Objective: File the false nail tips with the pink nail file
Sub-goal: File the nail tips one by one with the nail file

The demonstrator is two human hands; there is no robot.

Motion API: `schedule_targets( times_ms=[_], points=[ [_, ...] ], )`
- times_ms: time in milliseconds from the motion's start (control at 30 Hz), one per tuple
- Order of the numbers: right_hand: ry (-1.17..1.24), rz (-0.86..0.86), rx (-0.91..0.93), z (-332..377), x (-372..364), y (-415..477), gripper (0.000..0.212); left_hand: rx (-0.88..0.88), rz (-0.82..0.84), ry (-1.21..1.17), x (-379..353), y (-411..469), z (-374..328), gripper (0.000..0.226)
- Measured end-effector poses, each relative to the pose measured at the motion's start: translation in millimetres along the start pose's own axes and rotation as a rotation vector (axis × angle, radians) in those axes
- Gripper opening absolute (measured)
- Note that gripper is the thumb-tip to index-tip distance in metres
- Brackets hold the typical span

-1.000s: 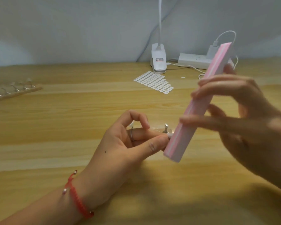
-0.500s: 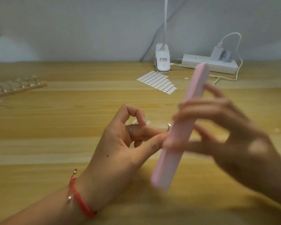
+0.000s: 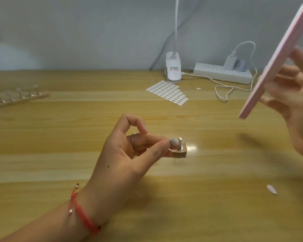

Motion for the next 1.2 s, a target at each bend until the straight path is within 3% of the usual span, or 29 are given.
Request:
schedule_targets(
  times_ms=[100, 267, 467, 567, 667, 733, 833, 1033, 1133, 1200],
  points=[
    [0.125, 0.076, -0.067, -5, -9, -6, 0.048, -0.005, 0.019, 0.026, 0, -1, 4, 0.039],
    [-0.094, 0.157, 0.07, -7, -33, -30, 0.044, 0.01, 0.017, 0.012, 1, -2, 5, 0.035],
    [-0.222, 0.226, -0.015, -18, -38, -31, 0.047, 0.047, 0.026, -0.012, 0, -3, 5, 0.036],
    [-0.109, 0.218, -0.038, -18, -34, -31, 0.041, 0.073, 0.03, -0.044, 0, -3, 6, 0.037],
    [-0.202, 0.249, 0.249, 3, -40, -38, 0.025, 0.112, 0.039, -0.076, 0, -2, 7, 0.044],
    [-0.321, 0.285, 0.471, 16, -51, -52, 0.029, 0.13, 0.05, -0.093, 0, -1, 7, 0.041],
    [-0.407, 0.382, 0.655, 28, -68, -75, 0.026, 0.139, 0.066, -0.119, -1, -1, 8, 0.038],
    [-0.627, 0.38, 0.811, 32, -62, -68, 0.042, 0.133, 0.104, -0.125, -6, -5, 7, 0.038],
    [-0.628, 0.456, 0.828, 28, -69, -78, 0.058, 0.128, 0.112, -0.106, -7, -5, 7, 0.045],
    [-0.594, 0.519, 0.848, 29, -71, -82, 0.054, 0.115, 0.123, -0.075, -7, -5, 7, 0.048]
  ],
)
Point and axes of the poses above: each hand's wrist, its own y-axis towards the middle knuckle, its own x-axis out of the back of the hand, z = x × y, the point moved 4 cm from there along y, towards the middle knuckle, and after that the axes turned 5 degrees about -x, right-handed, at the moved point
